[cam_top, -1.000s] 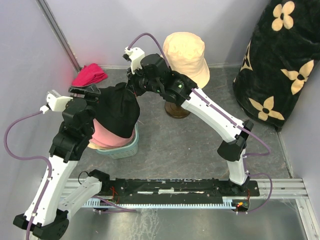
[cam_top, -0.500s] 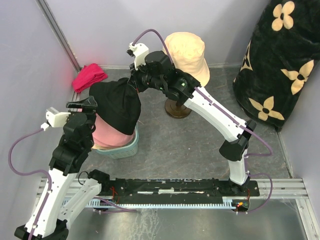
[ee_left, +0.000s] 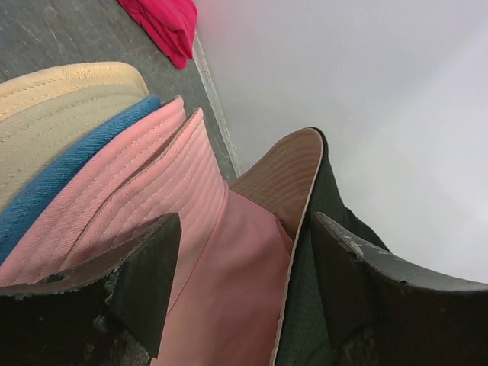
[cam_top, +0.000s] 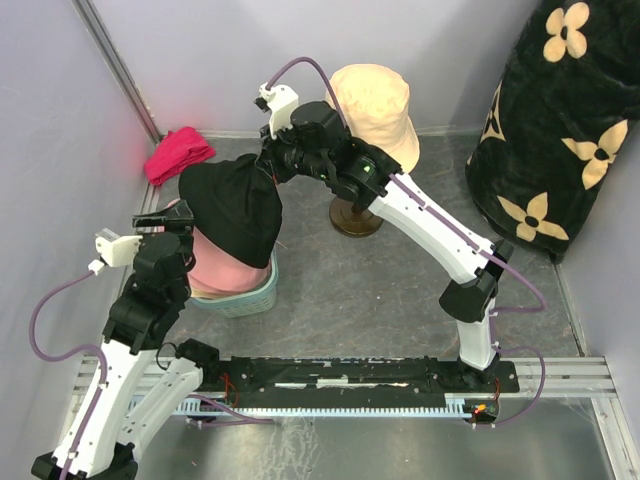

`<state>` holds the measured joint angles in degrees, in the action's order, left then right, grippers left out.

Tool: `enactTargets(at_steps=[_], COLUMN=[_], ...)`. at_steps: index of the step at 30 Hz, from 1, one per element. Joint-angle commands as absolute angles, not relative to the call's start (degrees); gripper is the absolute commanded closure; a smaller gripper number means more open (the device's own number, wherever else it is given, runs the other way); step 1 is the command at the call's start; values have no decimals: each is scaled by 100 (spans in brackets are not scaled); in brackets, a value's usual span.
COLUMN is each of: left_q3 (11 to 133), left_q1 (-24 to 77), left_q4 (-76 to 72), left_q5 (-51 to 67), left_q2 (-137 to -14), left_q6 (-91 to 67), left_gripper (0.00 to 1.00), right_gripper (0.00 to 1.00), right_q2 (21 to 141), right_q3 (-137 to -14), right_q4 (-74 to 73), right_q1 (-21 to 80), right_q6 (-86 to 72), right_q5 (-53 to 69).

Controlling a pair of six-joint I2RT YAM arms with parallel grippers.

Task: Stack the hats
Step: Pick up the hat from the bin.

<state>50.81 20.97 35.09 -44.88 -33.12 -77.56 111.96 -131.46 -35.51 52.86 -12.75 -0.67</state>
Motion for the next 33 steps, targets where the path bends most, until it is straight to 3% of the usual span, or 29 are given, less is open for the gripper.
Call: enactTargets(at_steps=[1, 33], left_q3=[5009, 5318], left_q1=[2074, 2074], left_q4=[3555, 3472], left_q5=[-4566, -4646], left_q2=[-3404, -3690], left_q6=[-8120, -7964], left_gripper=[25, 24], right_gripper=[98, 98], right_q2=[10809, 10649], right_q3=[-13660, -14325], right_q4=[-2838, -2171], right_q1=[5247, 5246], right_q6=[-1277, -1018], right_q5=[-182, 139])
